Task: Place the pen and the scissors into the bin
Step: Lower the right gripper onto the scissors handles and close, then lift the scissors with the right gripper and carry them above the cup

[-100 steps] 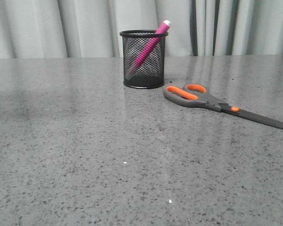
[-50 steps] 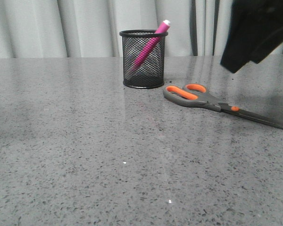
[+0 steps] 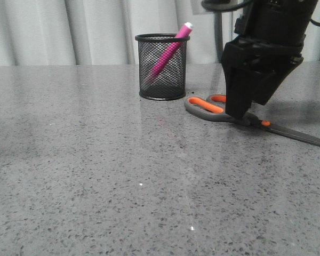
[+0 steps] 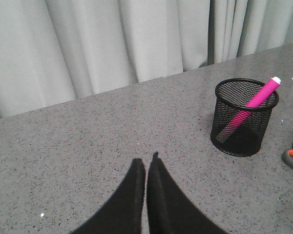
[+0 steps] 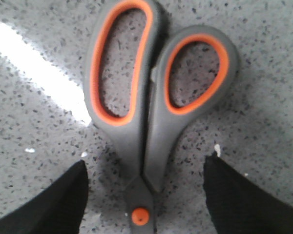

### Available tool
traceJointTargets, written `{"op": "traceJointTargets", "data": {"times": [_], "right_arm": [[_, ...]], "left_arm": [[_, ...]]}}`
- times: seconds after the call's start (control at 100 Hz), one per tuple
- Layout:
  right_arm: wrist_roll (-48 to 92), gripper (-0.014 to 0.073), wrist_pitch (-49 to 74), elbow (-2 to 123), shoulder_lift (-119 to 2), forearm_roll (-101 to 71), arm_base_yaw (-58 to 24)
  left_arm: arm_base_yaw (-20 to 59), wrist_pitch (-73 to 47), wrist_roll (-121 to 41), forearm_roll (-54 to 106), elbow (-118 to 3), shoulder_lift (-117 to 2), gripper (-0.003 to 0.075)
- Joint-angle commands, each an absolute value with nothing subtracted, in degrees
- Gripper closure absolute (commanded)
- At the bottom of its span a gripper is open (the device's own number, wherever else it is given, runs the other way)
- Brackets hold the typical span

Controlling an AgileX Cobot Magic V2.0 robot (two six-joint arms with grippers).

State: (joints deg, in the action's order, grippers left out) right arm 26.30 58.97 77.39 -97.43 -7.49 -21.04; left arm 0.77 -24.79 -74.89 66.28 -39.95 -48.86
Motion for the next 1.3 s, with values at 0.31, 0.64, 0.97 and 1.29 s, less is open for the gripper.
{"op": "traceJointTargets", "data": {"times": [0.31, 0.64, 0.97, 1.29], "right_arm": [[26.3, 0.0145, 56.8, 79.4, -97.5, -6.3, -21.4], [26.3, 0.0531, 58.3, 79.4, -98.1, -6.8, -21.4], [26.3, 0.0664, 57.4, 79.4, -95.1, -7.4, -21.4], [26.3, 0.0664, 35.8, 74.3, -78.1, -17.8, -21.4]], "left_arm": [[0.7, -23.4, -74.3, 68.7, -41.6, -48.2, 0.0739], [0.7, -23.4, -74.3, 68.7, -41.6, -48.2, 0.0739], [0.7, -23.4, -74.3, 68.7, -41.6, -48.2, 0.0739], [0.7, -23.3, -74.3, 69.2, -41.6, -48.2, 0.0739]]}}
